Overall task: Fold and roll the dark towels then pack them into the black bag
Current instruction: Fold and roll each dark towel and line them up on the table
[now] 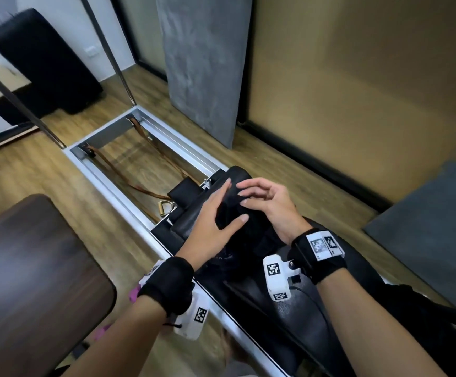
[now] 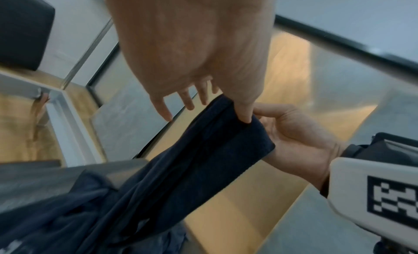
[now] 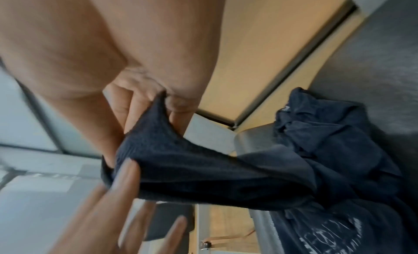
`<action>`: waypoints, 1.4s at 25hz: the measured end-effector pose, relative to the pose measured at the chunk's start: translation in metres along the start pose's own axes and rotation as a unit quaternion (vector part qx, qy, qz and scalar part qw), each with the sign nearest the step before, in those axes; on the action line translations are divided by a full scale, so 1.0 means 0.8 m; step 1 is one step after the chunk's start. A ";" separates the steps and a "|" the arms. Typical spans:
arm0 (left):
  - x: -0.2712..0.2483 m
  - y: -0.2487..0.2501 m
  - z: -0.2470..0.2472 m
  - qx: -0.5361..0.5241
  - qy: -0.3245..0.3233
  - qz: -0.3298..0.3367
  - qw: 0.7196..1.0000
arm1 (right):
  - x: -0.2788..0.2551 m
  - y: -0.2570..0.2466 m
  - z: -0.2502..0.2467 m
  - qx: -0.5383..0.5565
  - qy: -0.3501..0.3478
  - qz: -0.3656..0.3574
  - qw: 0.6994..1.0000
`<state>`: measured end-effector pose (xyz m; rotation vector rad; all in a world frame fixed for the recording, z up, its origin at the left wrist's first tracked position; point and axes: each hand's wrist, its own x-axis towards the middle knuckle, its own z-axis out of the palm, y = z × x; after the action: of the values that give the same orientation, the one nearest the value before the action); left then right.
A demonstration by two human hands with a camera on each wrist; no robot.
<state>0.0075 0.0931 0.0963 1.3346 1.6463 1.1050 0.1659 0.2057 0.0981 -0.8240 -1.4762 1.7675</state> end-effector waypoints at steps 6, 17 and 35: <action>-0.083 0.085 -0.067 -0.004 0.137 0.039 0.990 | -0.057 -0.082 0.081 -0.045 -0.056 -0.094 0.993; -0.334 0.163 -0.160 -0.039 0.268 0.078 0.959 | -0.210 -0.142 0.244 -0.083 -0.191 -0.148 0.967; -0.591 0.129 -0.297 0.037 0.543 0.091 0.834 | -0.268 -0.104 0.336 -0.329 -0.372 -0.124 0.859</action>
<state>-0.0842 -0.4019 0.2892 0.9129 2.3591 2.1861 0.0768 -0.1098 0.2310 -0.1857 -2.6514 1.4294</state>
